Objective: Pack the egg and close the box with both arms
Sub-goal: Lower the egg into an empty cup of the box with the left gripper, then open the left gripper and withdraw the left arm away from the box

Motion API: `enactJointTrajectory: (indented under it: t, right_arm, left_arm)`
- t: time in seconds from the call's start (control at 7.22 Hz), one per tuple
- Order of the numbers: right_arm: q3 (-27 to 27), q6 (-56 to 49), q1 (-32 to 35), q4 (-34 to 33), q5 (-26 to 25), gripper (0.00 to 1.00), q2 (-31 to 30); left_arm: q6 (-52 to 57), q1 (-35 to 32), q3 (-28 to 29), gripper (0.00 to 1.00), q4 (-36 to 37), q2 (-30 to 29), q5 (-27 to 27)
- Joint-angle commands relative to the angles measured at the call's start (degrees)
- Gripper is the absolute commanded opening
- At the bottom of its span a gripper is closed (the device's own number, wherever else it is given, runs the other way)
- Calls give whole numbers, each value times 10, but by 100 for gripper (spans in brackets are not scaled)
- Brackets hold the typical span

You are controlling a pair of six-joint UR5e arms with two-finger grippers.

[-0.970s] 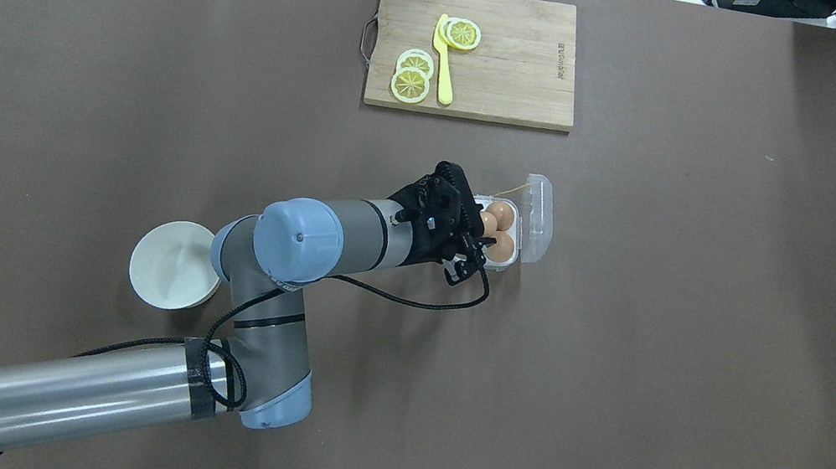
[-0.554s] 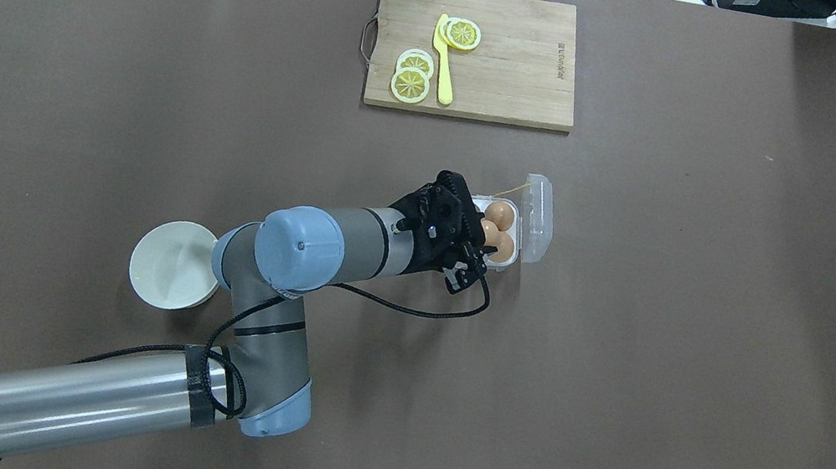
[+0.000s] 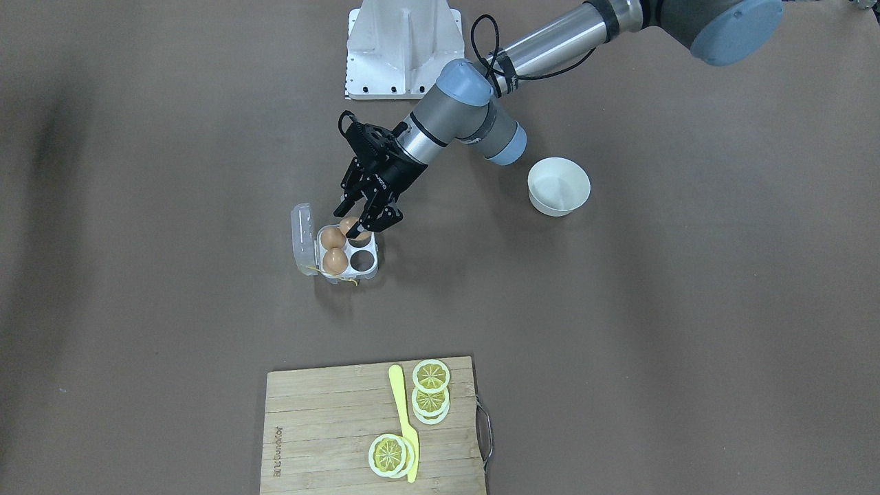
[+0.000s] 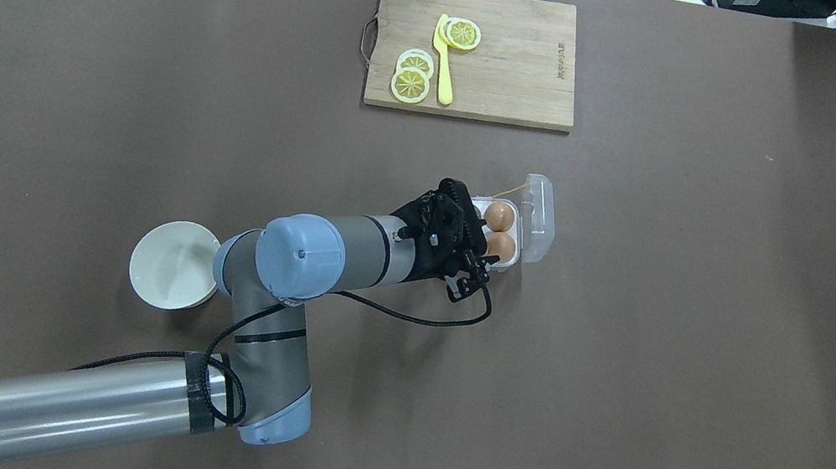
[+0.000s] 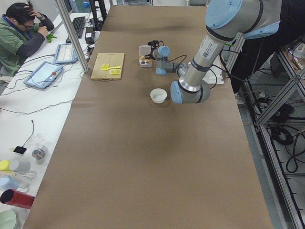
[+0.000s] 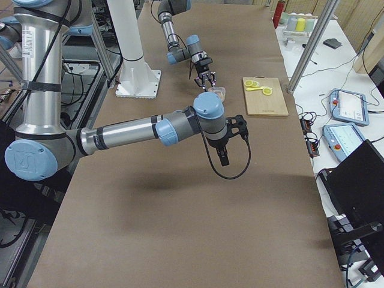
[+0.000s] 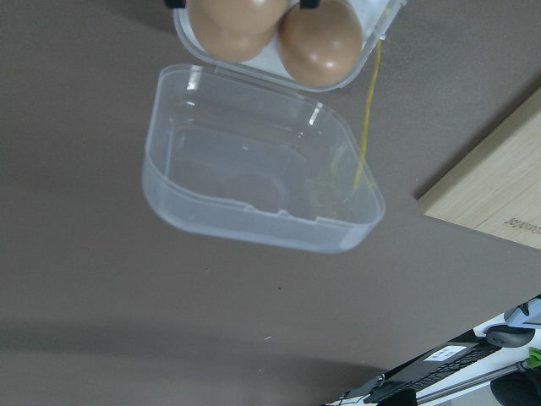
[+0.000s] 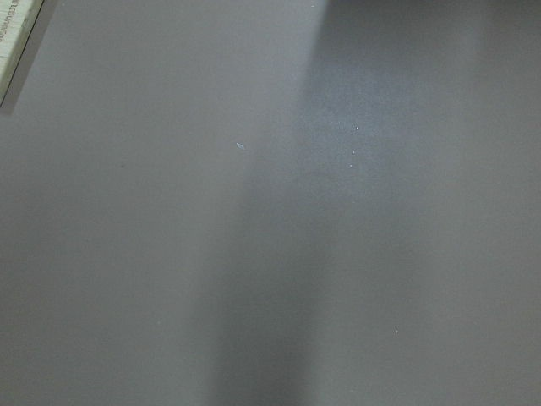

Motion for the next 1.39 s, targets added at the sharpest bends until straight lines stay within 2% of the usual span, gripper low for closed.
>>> enactJointTrajectory:
  t: [0.0,0.28,0.42,0.55,0.83,0.97,1.11,1.25]
  right_arm:
    - [0,0,0,1,0,100,0]
    - [1,0,0,0,0,100,0]
    - [1,0,0,0,0,100,0]
    - [1,2,-1,0,0,100,0]
    - [0,10,0,-2,5,100,0]
    - [1,43,-4,-1,7,100,0]
    - [5,73,-17,1,7,100,1]
    - [5,96,-26,15,7,100,3]
  left_arm:
    - [-1,-1,-5,63,-1,0,0]
    - [-5,-2,-14,64,2,0,-1]
    - [-8,-6,-22,68,3,0,-1]
    - [-52,-12,-36,79,7,-1,-3]
    - [-349,-12,-52,73,7,-2,-11]
    - [-430,-27,-69,75,13,3,-29]
    - [-439,-53,-91,78,65,3,-50]
    - [-466,-106,-120,87,142,3,-115]
